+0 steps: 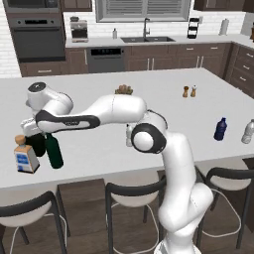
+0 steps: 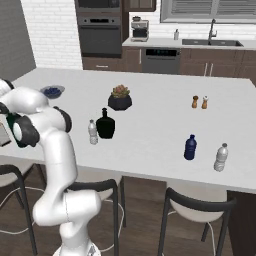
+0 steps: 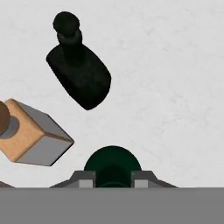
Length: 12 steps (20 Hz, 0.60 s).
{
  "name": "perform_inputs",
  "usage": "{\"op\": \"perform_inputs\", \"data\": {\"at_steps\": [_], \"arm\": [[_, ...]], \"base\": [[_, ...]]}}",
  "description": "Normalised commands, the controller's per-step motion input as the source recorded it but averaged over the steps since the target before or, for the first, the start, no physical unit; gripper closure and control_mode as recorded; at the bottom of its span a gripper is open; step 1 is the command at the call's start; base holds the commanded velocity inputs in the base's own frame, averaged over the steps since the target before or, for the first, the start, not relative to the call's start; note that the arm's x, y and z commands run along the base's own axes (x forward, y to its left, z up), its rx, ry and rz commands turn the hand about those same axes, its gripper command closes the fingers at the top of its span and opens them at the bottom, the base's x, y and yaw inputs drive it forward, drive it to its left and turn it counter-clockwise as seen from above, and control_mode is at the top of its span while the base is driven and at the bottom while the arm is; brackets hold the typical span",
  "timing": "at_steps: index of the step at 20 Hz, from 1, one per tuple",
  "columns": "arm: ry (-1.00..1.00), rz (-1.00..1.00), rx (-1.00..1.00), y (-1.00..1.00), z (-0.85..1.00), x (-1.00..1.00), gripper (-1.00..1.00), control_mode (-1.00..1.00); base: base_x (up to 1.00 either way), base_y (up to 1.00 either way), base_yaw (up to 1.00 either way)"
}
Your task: Move the plastic bottles in the middle to the plastics group, and the glass bottles in the middle to the glass group.
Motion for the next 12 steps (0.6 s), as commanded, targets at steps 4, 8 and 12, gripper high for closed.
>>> {"op": "perform_inputs", "data": {"at_steps": [4, 8, 12], "arm": [[0.00, 0.00, 0.04, -0.50, -0.33, -0.23, 1.00, -1.00], [0.00, 0.00, 0.09, -0.61, -0.40, -0.06, 1.00, -1.00], [0.00, 0.00, 0.13, -0.44, -0.35, 0.00, 1.00, -1.00]], "base": [[0.00, 0.00, 0.00], [0.00, 0.00, 0.00], [0.00, 0.00, 0.00]]}}
